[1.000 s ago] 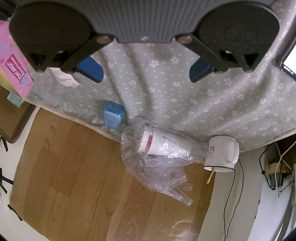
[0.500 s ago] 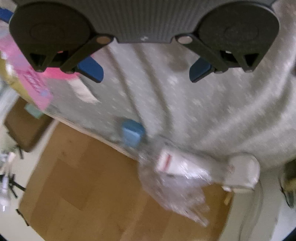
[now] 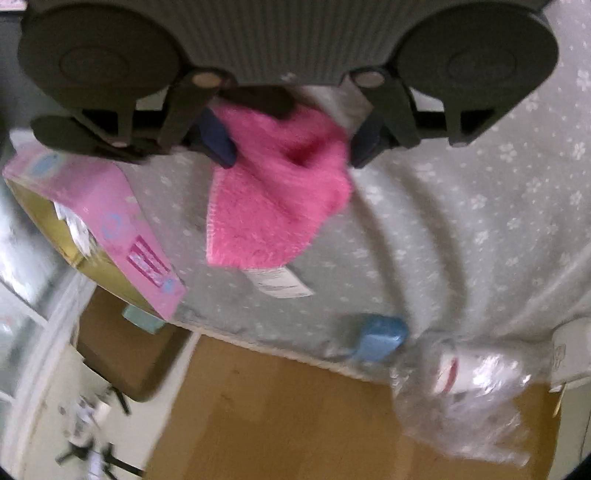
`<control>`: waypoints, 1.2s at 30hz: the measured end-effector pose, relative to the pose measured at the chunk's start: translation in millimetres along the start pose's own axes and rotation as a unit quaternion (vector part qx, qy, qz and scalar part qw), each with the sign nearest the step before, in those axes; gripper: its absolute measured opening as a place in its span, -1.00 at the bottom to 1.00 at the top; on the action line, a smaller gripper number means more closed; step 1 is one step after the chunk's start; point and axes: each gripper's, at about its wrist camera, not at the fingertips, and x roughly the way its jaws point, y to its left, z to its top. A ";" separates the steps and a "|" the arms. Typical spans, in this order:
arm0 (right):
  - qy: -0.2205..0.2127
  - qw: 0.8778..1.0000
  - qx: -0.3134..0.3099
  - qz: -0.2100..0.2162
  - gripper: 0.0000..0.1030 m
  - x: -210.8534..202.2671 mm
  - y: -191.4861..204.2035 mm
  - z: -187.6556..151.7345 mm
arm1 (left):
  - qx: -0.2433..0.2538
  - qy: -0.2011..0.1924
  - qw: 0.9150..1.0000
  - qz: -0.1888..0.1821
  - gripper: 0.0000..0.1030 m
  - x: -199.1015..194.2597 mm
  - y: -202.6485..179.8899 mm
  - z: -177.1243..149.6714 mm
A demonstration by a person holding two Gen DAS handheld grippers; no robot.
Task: Organize soft objects
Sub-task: 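Grasp the pink towel with the left gripper while the right gripper holds it, then lower the towel into the pink tin and open the left gripper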
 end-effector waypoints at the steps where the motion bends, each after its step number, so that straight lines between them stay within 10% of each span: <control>1: -0.008 1.000 -0.004 -0.012 -0.39 -2.3 0.9 -0.6 | 0.009 -0.001 1.000 -0.003 0.09 -2.1 -6.8 -2.0; 14: -0.174 0.957 0.031 -0.232 -0.46 -124.1 -86.2 -5.1 | 0.131 -0.040 0.980 -0.143 0.06 -2.6 -169.2 42.8; 17: -0.176 0.940 0.058 -0.287 -0.33 -143.1 -123.0 -8.9 | 0.151 -0.024 0.972 -0.179 0.67 15.6 -218.4 51.7; 18: -0.170 0.932 0.060 -0.316 -0.01 -141.6 -134.8 -10.1 | 0.156 -0.016 0.971 -0.182 0.81 24.2 -234.2 53.2; 20: -0.112 0.912 0.059 -0.390 0.62 -124.7 -162.6 -14.3 | 0.167 -0.014 0.973 -0.157 0.84 42.3 -254.5 54.0; 22: -0.076 0.897 0.087 -0.427 0.52 -124.5 -185.5 -27.6 | 0.166 -0.019 0.979 -0.119 0.83 55.8 -259.4 53.5; 31: -0.172 0.877 0.150 -0.424 0.54 -158.1 -168.5 -60.8 | 0.103 -0.068 0.991 -0.051 0.85 36.7 -175.5 56.0; 36: -0.240 0.892 0.126 -0.362 0.54 -161.7 -119.8 -51.7 | 0.077 -0.071 0.994 0.030 0.85 28.0 -103.7 35.0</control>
